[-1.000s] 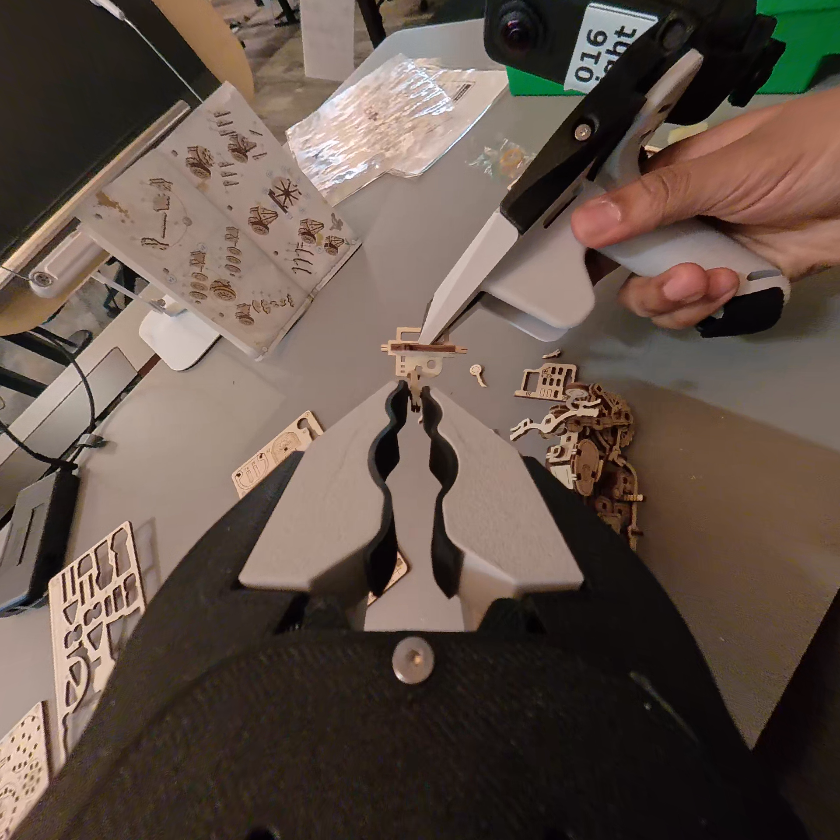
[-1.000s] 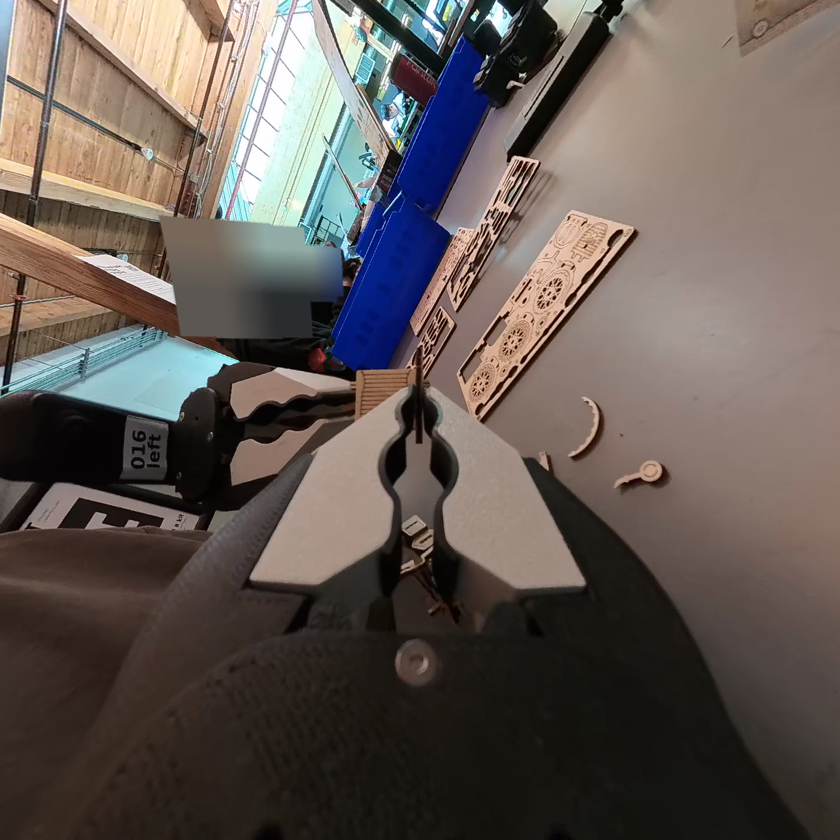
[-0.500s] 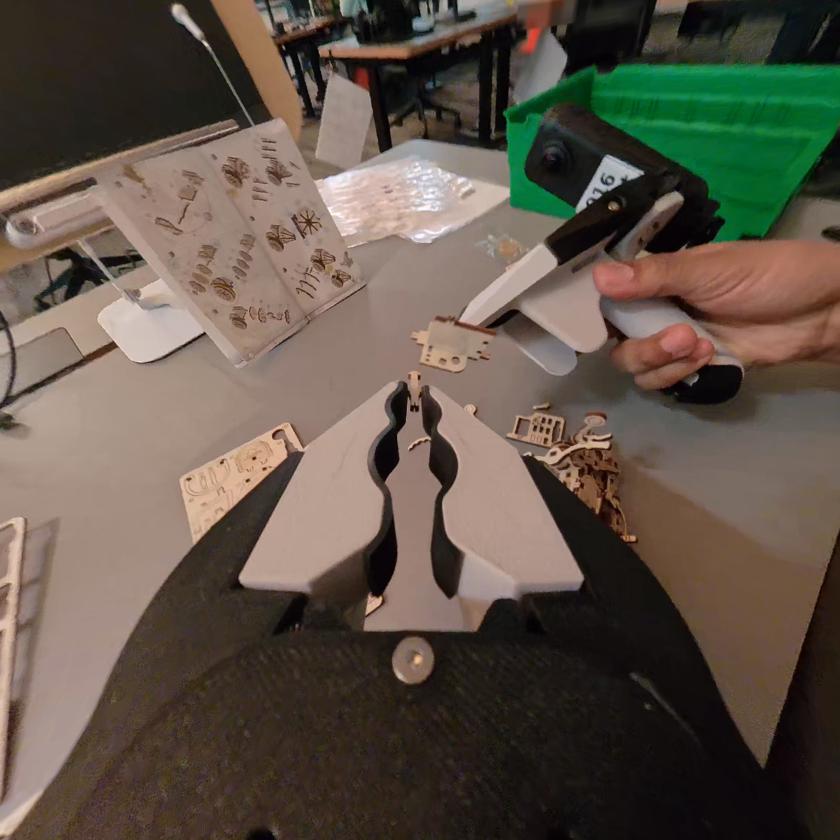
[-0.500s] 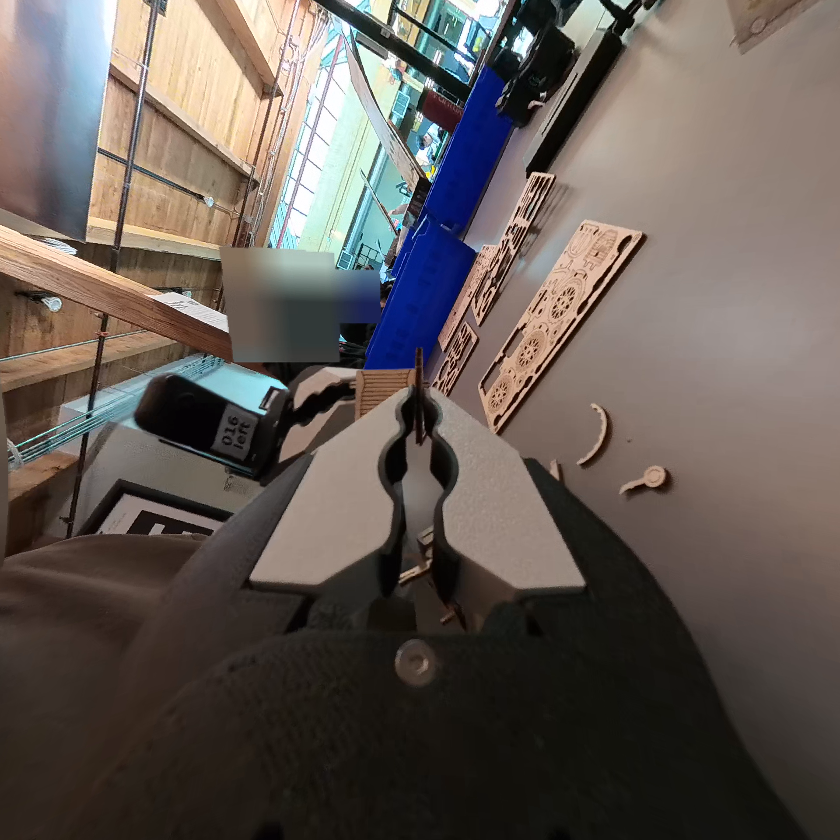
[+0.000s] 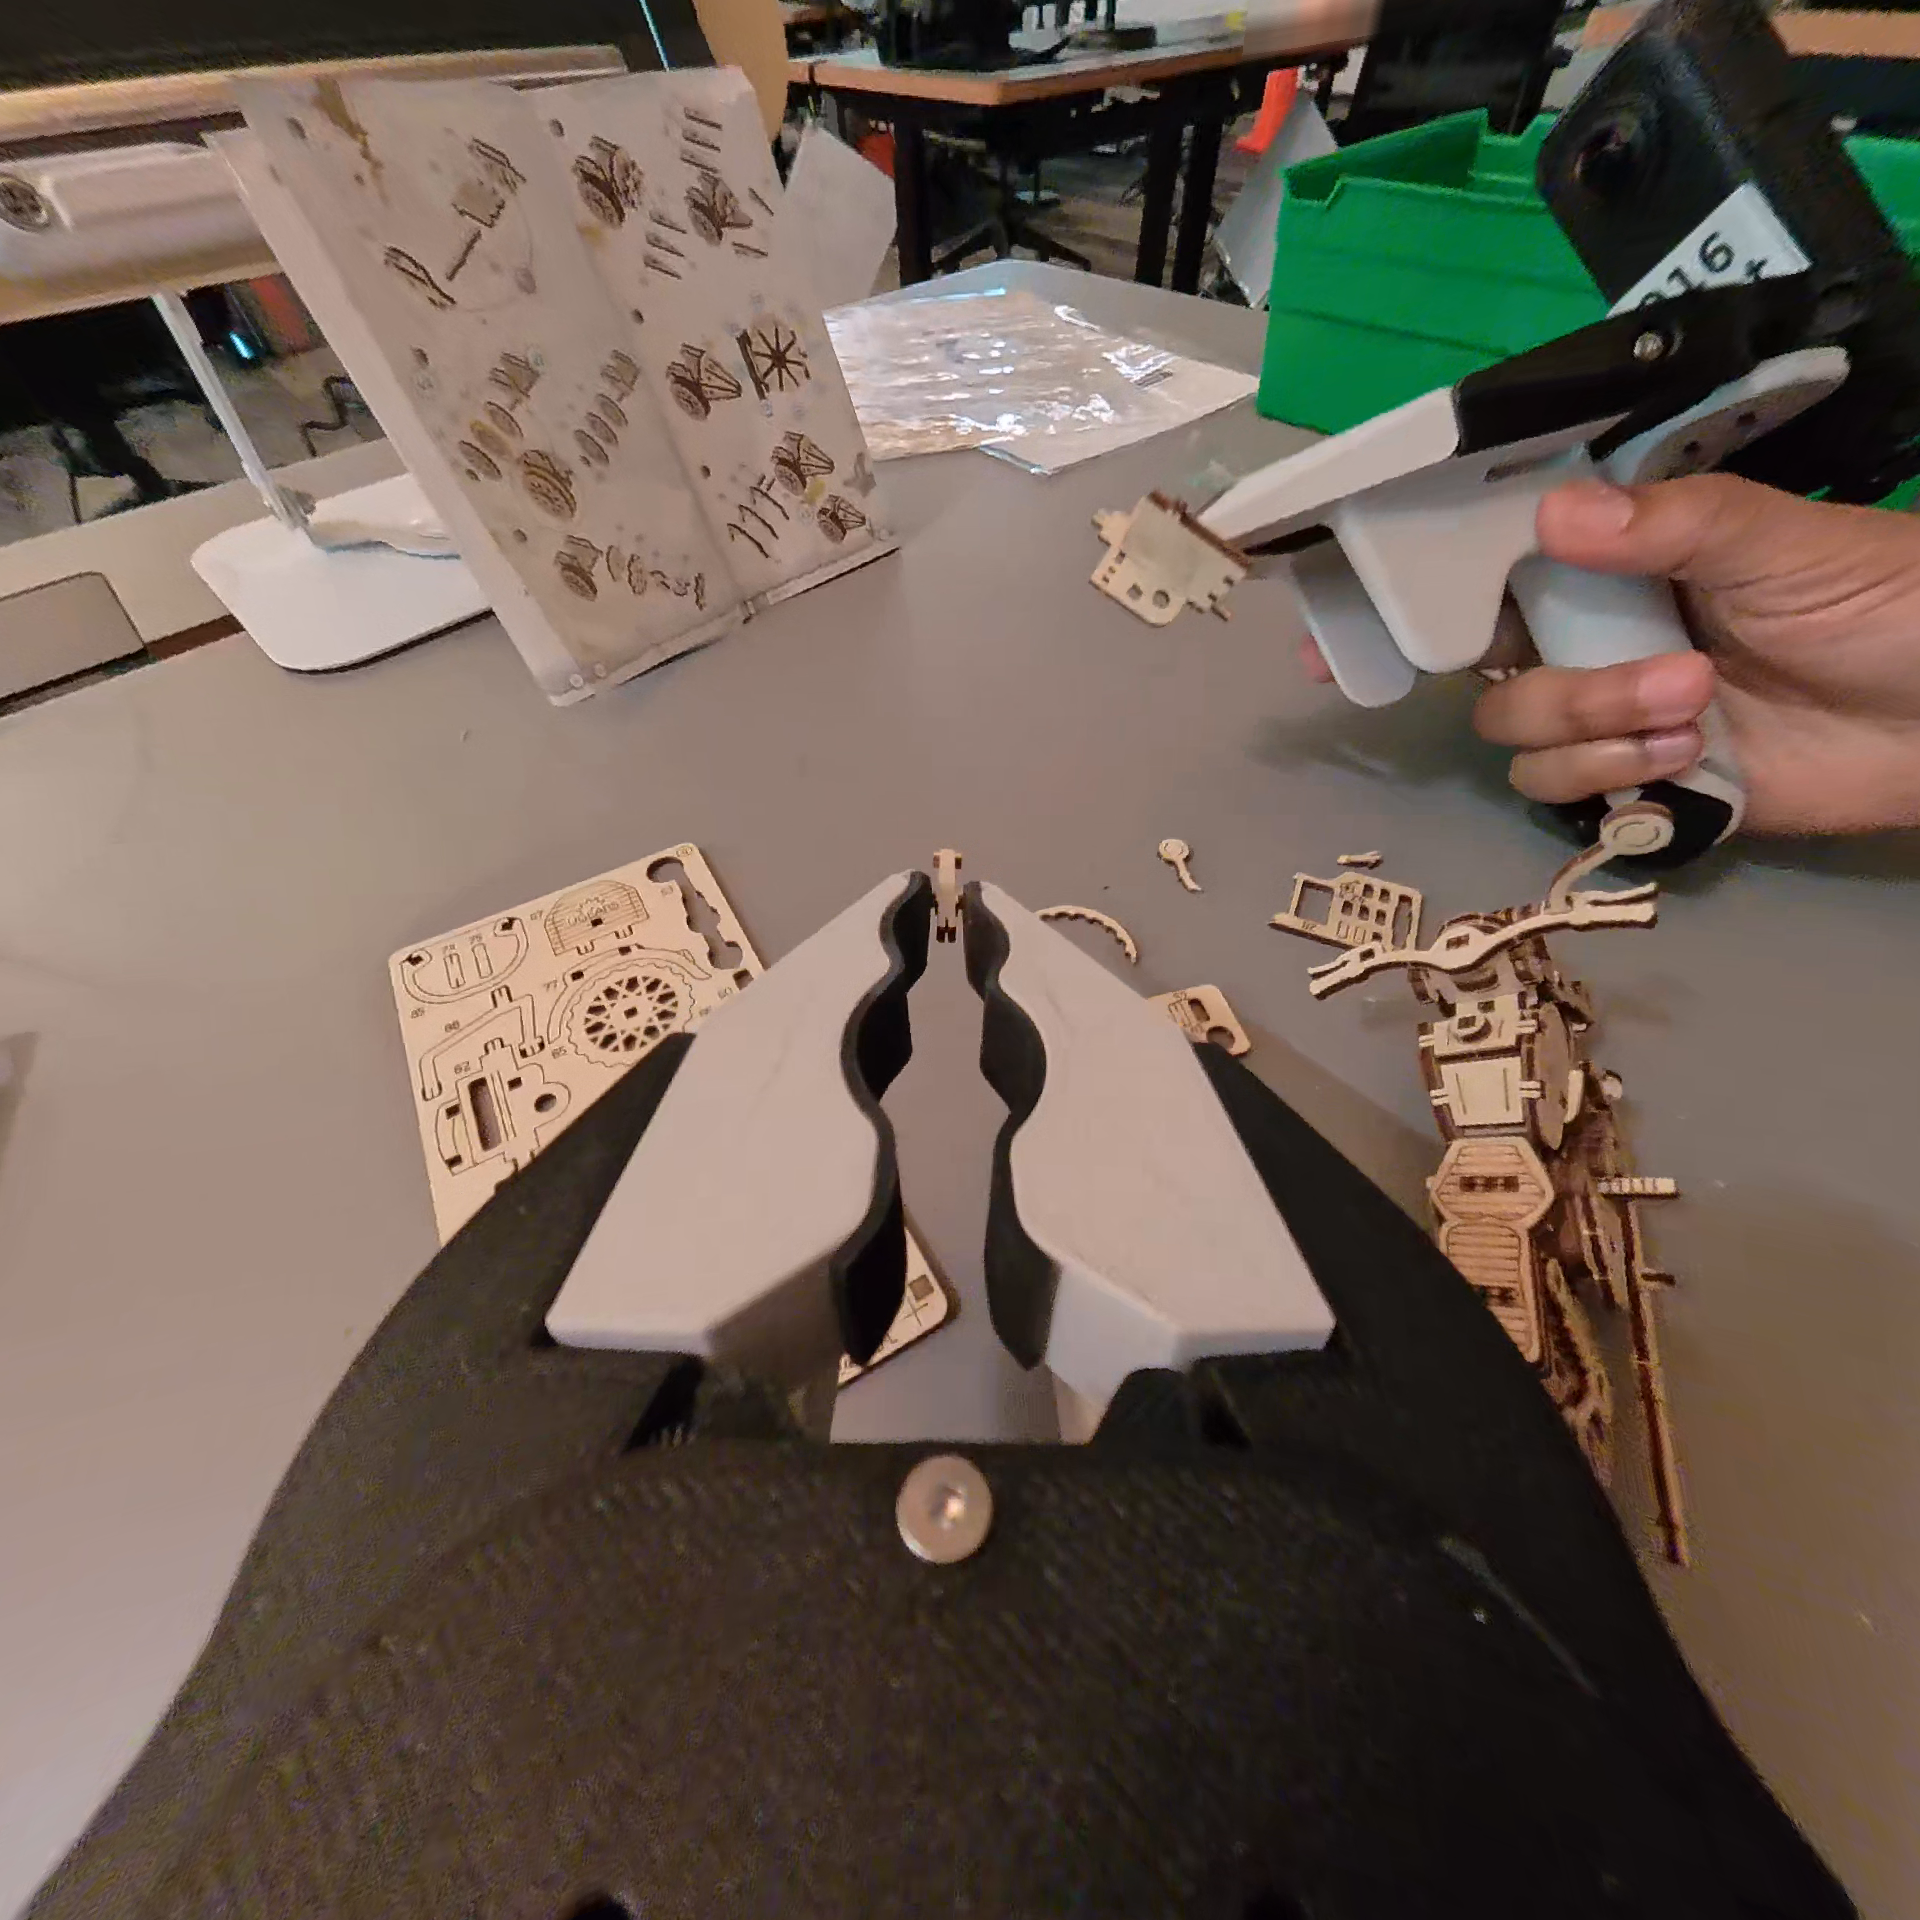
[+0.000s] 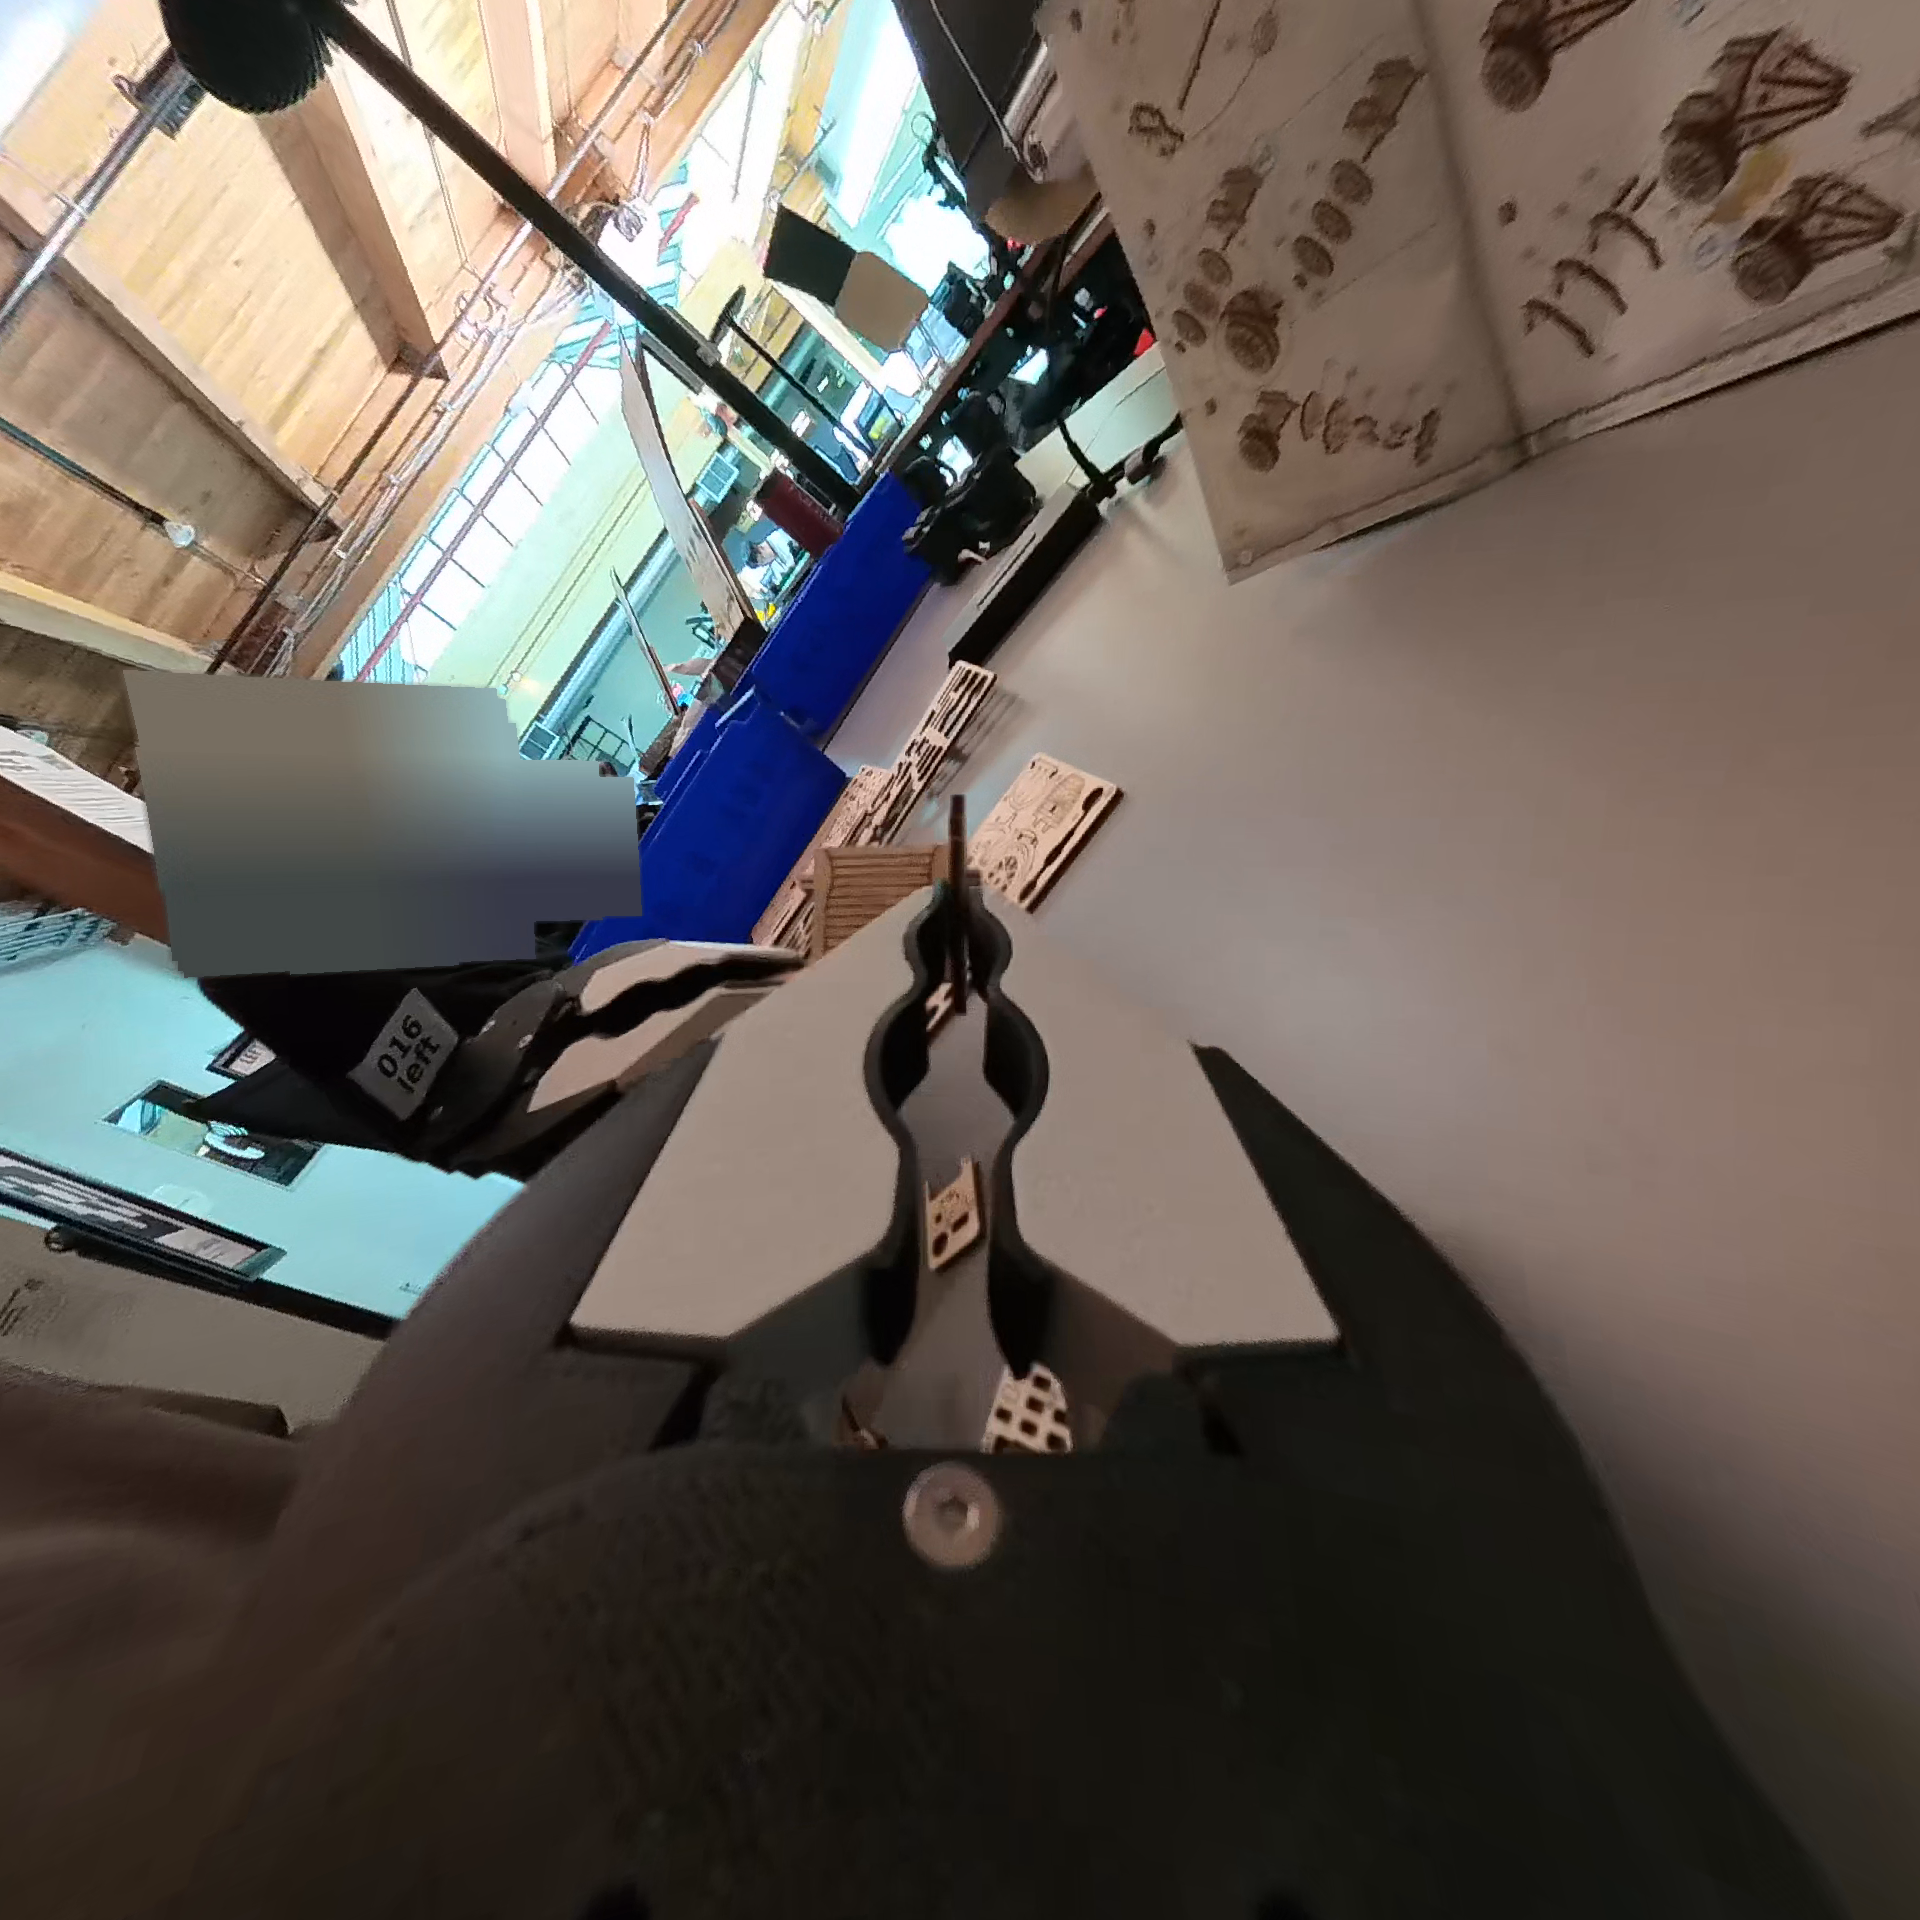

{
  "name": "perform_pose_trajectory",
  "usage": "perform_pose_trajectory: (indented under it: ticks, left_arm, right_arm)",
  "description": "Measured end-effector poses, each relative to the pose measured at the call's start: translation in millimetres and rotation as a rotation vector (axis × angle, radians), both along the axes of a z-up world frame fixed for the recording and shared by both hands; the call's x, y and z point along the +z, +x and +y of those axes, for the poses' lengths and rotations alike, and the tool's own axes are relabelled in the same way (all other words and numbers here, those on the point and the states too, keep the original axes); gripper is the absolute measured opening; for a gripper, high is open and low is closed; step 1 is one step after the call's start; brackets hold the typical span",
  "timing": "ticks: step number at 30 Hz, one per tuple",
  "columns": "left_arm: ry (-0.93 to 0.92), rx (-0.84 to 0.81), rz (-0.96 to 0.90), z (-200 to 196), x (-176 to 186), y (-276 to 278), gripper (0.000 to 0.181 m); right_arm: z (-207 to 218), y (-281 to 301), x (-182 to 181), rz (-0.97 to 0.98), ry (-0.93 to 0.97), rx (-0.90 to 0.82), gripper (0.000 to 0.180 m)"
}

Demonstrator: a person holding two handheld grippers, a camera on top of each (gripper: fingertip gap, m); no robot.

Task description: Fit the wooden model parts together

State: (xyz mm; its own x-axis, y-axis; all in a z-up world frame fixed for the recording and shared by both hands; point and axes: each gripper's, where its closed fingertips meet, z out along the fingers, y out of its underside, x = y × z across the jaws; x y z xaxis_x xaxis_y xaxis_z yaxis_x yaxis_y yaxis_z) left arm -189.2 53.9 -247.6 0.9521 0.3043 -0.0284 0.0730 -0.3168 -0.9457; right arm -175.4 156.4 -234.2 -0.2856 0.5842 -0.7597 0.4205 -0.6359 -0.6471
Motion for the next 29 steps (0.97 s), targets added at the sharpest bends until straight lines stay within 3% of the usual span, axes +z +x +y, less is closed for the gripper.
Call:
perform_pose_trajectory:
  ticks: [7,29]
  left_arm:
    - [-0.036,-0.01,0.038,5.2,-3.4,3.3,0.004]
    - [0.006,0.02,-0.103,1.3,-4.6,-9.2,0.004]
  right_arm:
    - [-0.7,-0.4,-5.7,-0.006,-0.044,0.0,0.001]
    - [1.4,-7.8,-18.3,-0.06,0.014,-0.031,0.002]
